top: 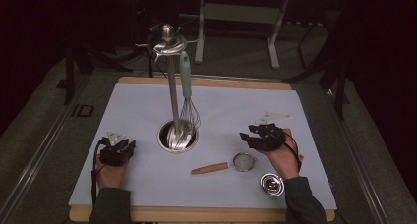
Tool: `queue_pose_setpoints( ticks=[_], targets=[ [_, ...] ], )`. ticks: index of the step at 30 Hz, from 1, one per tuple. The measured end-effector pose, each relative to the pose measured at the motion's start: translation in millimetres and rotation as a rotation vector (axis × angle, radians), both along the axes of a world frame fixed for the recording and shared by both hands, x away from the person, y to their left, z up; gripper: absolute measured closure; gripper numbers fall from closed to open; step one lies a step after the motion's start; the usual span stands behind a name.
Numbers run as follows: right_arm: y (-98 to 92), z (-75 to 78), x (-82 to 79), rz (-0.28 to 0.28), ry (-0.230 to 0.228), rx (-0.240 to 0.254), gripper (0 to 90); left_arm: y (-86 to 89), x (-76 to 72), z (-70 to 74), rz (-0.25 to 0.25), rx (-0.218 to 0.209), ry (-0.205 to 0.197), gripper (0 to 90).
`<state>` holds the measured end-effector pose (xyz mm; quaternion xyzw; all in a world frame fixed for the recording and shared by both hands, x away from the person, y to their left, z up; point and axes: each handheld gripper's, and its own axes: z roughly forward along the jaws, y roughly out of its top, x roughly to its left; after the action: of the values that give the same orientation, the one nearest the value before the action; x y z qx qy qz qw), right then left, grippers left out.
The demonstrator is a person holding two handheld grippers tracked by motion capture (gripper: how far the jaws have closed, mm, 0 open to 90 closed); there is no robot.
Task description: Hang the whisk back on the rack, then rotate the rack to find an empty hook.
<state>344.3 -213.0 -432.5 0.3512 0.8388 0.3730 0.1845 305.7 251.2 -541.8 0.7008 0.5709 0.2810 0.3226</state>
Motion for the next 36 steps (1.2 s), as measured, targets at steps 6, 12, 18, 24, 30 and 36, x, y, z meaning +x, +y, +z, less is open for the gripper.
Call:
queue_pose_setpoints(
  ticks=[6,12,18,24,30,36],
  targets=[
    [-23.3,-20.1,-2.2,-0.066,0.032,0.007,53.0,0.8,-4.2,1.5,-0.011,-0.015,-0.042,78.8],
    [-33.6,-29.2,-3.2,-0.08,0.057,0.018,51.9,-0.7,-8.3,11.3,-0.065,-0.115,-0.103,88.1],
    [-44.1,-35.2,-7.9,-0.091,0.078,0.054,50.8,-10.8,-15.8,36.6,-0.117,-0.227,-0.205,89.7],
    [-51.1,-42.9,-7.4,-0.106,0.105,0.056,50.2,-21.1,-25.2,66.7,-0.118,-0.312,-0.339,89.5],
    [-58.6,-43.3,-6.4,-0.124,0.104,0.069,49.9,-37.9,-37.6,104.4,-0.161,-0.273,-0.504,88.1],
    [-62.1,-46.3,-8.1,-0.142,0.105,0.062,49.8,-51.3,-34.9,137.1,-0.229,-0.335,-0.588,89.4]
  ],
)
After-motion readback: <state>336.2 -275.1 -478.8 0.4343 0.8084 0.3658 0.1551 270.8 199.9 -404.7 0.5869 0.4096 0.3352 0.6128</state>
